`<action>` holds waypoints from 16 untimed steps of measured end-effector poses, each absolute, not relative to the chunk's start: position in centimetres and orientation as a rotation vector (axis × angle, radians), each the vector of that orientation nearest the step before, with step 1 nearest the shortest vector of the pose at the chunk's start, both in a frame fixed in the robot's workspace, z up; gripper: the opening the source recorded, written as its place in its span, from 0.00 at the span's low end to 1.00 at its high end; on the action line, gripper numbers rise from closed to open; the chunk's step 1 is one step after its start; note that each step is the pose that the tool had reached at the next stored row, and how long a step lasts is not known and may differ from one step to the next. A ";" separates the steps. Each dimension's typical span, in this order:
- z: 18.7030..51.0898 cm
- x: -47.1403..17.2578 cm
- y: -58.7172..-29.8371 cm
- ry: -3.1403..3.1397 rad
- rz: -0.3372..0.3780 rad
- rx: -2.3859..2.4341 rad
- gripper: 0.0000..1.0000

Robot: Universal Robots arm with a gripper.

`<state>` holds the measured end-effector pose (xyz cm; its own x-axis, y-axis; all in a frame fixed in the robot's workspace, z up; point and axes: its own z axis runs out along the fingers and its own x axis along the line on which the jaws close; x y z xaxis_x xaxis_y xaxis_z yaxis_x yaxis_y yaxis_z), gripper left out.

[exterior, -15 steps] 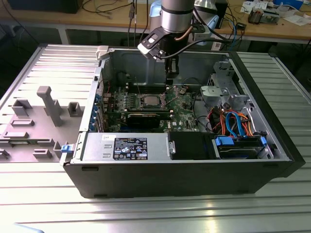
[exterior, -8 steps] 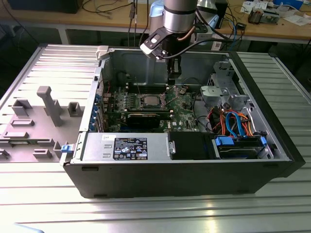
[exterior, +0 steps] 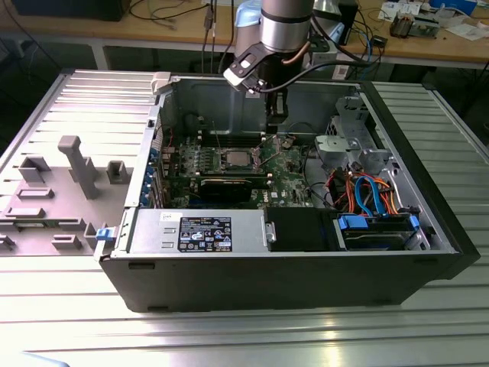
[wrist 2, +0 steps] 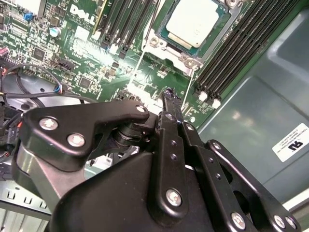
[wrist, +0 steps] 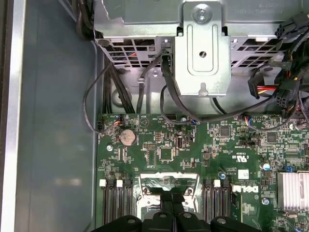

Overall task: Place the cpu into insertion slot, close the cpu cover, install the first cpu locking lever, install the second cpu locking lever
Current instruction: 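Close the cpu cover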

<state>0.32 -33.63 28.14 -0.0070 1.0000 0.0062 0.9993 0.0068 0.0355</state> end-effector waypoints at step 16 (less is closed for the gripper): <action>28.1 1.4 -33.6 2.214 0.046 2.200 0.11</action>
